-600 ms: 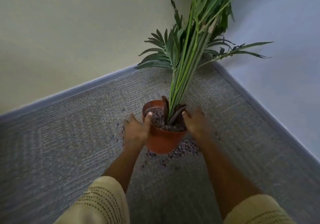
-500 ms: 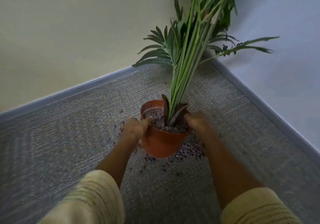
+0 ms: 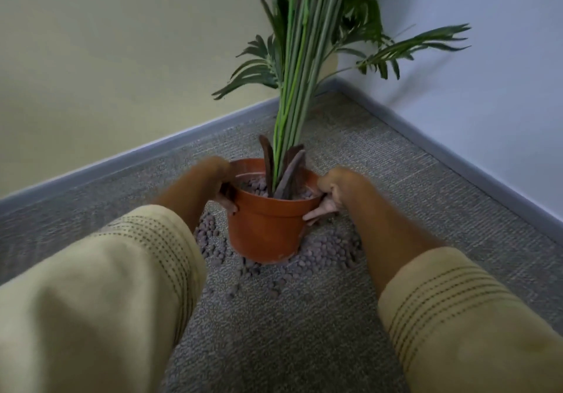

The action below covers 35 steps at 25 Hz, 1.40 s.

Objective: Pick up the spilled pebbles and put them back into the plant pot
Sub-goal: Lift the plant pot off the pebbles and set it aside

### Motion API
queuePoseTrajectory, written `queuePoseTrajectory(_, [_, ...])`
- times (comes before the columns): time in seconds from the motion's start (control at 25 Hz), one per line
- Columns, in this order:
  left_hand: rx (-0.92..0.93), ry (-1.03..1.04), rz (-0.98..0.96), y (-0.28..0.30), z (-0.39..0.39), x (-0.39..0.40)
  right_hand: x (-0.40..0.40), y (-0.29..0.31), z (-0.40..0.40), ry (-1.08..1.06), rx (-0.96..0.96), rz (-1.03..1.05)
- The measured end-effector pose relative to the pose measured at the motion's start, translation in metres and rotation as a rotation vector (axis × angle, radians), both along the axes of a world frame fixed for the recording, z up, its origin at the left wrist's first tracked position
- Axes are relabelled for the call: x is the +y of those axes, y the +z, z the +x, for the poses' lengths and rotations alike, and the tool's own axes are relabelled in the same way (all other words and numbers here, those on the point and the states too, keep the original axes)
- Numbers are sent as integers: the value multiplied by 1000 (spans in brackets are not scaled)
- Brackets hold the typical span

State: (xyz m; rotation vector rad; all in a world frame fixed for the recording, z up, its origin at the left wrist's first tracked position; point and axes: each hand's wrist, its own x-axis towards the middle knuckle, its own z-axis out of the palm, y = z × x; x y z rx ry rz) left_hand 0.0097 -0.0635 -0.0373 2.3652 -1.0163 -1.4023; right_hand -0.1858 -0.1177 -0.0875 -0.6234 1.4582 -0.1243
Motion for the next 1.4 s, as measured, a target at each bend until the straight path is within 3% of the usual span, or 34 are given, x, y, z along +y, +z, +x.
queuePoseTrajectory(0.16, [-172, 161, -207, -10, 14, -9, 1, 8, 11, -109, -21, -48])
queuePoseTrajectory(0.36, [-239, 295, -437, -12, 17, -38, -24, 18, 17, -180, -4, -115])
queuePoseTrajectory(0.68, [-116, 416, -726, -53, -1, -86, -71, 9, 5, -275, 114, -490])
queuePoseTrajectory(0.88, [-3, 528, -718, -92, -15, -102, -82, -20, -1, -323, 198, -654])
queuePoseTrajectory(1.12, [-224, 357, -788, -92, -21, -96, -100, -36, -7, -169, 372, -799])
queuePoseTrajectory(1.4, [-146, 164, -848, -104, -4, -92, -92, -32, -9, -123, 338, -840])
